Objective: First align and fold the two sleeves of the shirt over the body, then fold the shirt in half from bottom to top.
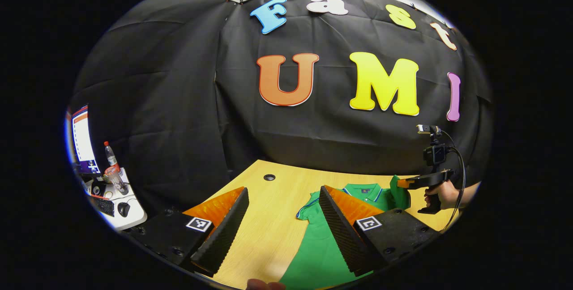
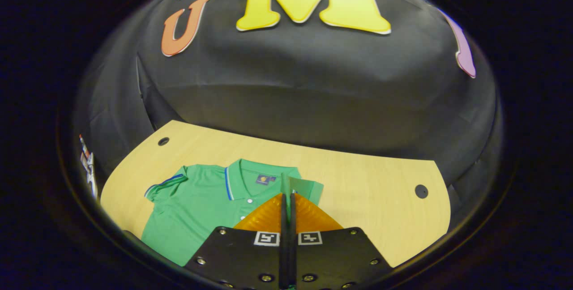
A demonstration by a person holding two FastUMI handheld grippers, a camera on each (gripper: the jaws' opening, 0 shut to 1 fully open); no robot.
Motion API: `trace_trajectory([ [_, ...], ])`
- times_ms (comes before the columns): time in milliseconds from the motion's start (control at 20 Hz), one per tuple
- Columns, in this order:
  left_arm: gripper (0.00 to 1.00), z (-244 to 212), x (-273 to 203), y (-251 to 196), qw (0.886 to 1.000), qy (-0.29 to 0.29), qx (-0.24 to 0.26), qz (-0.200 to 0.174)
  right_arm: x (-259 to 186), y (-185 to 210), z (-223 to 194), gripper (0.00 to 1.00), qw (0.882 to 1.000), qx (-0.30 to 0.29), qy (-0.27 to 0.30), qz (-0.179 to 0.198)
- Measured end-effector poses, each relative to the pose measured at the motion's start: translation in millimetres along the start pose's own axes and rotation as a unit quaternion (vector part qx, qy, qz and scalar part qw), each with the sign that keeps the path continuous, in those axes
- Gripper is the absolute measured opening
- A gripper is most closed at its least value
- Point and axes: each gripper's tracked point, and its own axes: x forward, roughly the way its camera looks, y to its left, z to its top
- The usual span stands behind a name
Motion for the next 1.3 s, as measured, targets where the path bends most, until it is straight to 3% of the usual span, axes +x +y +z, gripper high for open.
trace_trajectory([
  [200,1.00,-4.5,3.7,13.9,1.000,0.005,-0.005,0.005,3.1,38.8,-12.0,0.03,0.999,0.006,0.028,0.031],
  [400,1.00,-3.8,8.6,17.7,1.000,0.007,-0.007,-0.005,-14.4,57.4,3.6,0.08,0.998,0.019,0.004,0.053],
  [550,1.00,-4.8,13.4,11.3,1.000,0.009,-0.010,-0.023,-32.7,57.6,16.9,0.58,0.999,0.001,-0.016,0.049],
  [700,1.00,-7.3,20.0,-2.2,0.998,0.008,-0.010,-0.060,-63.3,51.8,26.0,0.60,0.999,-0.004,-0.032,0.041],
  [800,1.00,-14.1,26.9,-11.3,0.996,0.013,-0.002,-0.091,-90.2,48.6,26.3,0.94,0.998,-0.005,-0.043,0.037],
  [1300,1.00,-66.2,98.9,-56.6,0.974,0.026,0.050,-0.218,-244.8,5.2,4.6,0.97,0.996,-0.021,-0.085,-0.013],
])
